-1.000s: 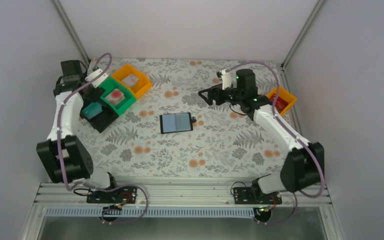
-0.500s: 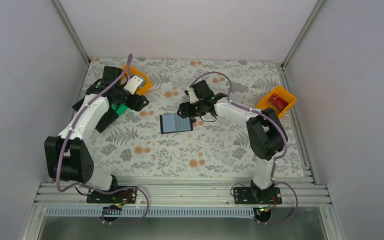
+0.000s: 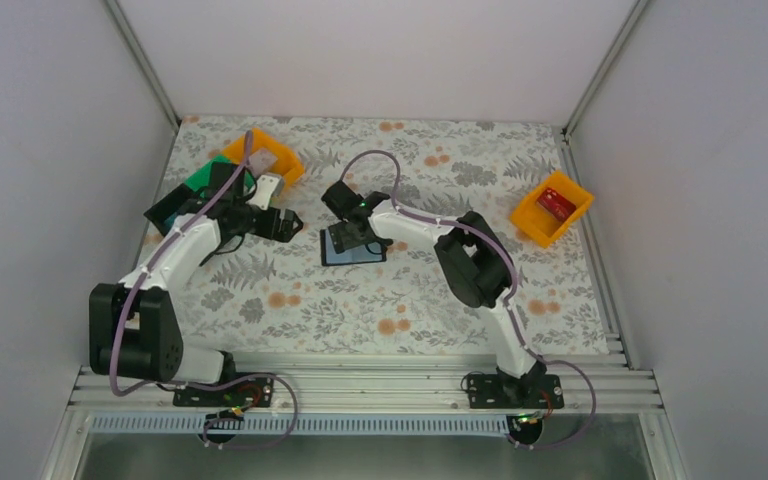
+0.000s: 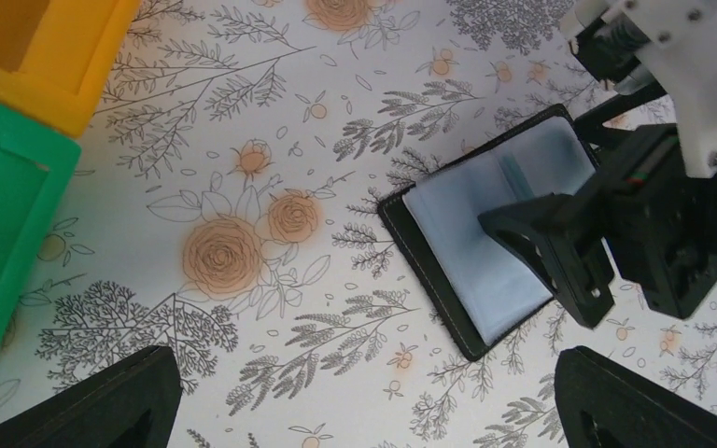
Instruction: Take the credit cards out of the card holder
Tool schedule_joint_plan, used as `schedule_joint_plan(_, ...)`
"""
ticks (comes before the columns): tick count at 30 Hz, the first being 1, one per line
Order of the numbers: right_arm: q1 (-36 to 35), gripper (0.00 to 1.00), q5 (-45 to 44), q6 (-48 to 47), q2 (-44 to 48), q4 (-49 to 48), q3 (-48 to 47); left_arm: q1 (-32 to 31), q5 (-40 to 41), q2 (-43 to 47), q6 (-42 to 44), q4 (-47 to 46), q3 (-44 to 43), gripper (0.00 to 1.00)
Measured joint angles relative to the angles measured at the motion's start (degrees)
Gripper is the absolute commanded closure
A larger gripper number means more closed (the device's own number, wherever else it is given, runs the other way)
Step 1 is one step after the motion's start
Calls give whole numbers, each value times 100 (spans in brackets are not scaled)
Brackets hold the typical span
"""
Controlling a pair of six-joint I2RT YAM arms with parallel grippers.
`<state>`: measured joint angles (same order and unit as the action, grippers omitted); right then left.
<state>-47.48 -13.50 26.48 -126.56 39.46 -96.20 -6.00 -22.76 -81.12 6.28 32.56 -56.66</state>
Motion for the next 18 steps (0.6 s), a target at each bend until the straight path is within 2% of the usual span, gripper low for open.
schedule_joint_plan(8, 0, 4, -192, 188, -22, 70, 39, 70, -267, 304, -271, -468, 590, 0)
schedule_joint_plan(18, 76, 38, 2, 304, 273, -708, 741, 74, -450, 452, -431, -780, 868, 0)
